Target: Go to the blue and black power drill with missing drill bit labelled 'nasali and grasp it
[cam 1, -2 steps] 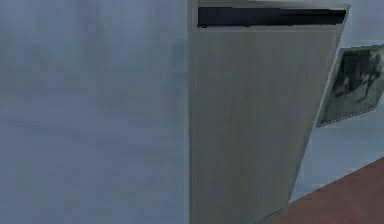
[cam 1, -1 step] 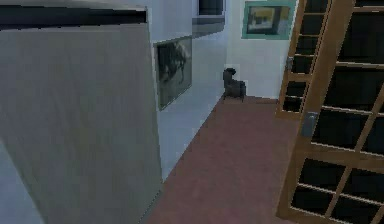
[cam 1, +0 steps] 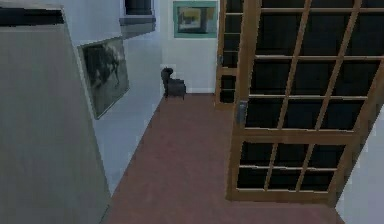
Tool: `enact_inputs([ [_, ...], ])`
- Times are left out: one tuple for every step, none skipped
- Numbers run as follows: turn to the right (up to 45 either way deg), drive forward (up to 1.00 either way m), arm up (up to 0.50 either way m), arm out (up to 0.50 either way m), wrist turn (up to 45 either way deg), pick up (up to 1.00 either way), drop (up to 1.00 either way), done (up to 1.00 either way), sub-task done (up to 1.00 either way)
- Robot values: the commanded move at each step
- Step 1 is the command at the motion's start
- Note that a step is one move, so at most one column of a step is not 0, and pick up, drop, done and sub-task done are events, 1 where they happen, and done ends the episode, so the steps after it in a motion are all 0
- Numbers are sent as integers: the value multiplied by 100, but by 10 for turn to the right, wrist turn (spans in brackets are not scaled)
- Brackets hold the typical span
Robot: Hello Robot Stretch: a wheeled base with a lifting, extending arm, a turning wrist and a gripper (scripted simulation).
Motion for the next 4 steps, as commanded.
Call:
enact_inputs([
  [0,90,0,0,0,0,0,0,0],
  [90,0,0,0,0,0,0,0,0],
  [0,100,0,0,0,0,0,0,0],
  [240,0,0,0,0,0,0,0,0],
])
